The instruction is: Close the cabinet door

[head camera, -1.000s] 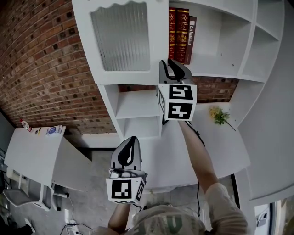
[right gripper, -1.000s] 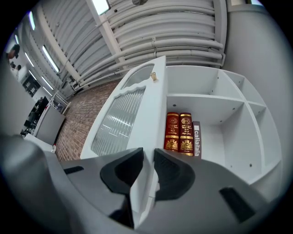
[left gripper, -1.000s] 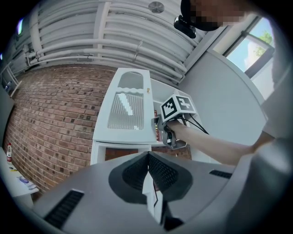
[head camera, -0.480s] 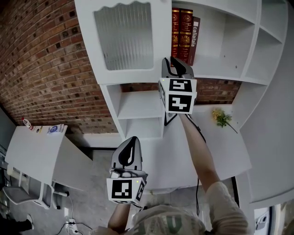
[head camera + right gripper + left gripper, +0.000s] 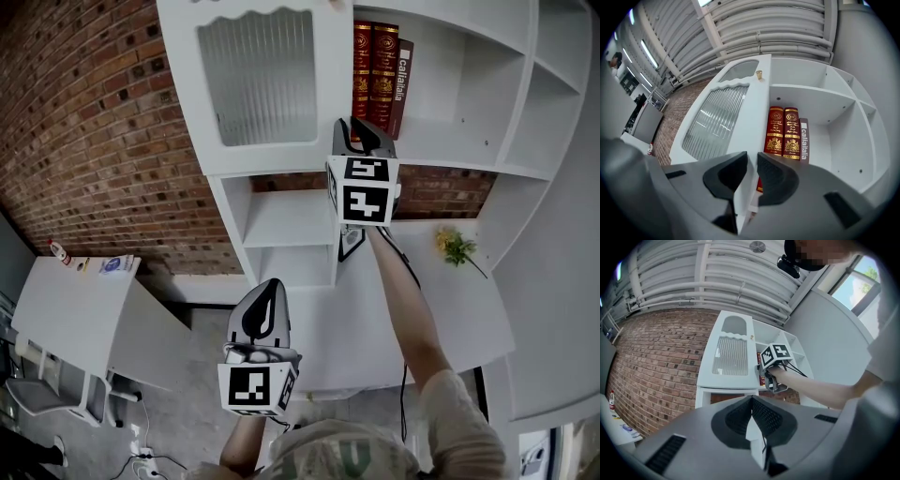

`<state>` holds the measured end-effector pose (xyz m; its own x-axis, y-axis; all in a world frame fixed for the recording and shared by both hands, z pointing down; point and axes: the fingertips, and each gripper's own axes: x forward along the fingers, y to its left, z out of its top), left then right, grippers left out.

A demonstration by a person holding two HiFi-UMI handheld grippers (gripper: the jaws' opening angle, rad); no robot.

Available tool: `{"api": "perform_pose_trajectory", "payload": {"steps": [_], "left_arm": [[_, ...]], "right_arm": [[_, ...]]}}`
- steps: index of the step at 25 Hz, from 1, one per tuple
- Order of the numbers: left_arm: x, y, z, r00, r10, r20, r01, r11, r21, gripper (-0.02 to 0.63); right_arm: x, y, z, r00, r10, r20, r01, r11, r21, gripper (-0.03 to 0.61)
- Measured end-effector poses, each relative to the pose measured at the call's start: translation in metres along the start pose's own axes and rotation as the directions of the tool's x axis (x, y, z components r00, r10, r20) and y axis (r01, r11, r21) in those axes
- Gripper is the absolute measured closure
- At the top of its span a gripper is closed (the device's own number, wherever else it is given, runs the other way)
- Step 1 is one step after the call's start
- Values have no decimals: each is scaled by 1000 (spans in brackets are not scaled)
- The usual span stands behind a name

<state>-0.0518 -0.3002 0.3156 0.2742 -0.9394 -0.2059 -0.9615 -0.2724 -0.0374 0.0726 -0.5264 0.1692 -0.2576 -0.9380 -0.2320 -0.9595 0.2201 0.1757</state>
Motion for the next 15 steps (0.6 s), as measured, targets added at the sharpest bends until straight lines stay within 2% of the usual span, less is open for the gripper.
{"api": "perform_pose_trajectory", "payload": {"steps": [15], "left_arm": [[-3, -2, 7, 1000, 4, -3, -4, 1000, 22, 600]], "right_arm": [[11, -2, -2, 1000, 12, -15, -12, 999, 43, 502]]}}
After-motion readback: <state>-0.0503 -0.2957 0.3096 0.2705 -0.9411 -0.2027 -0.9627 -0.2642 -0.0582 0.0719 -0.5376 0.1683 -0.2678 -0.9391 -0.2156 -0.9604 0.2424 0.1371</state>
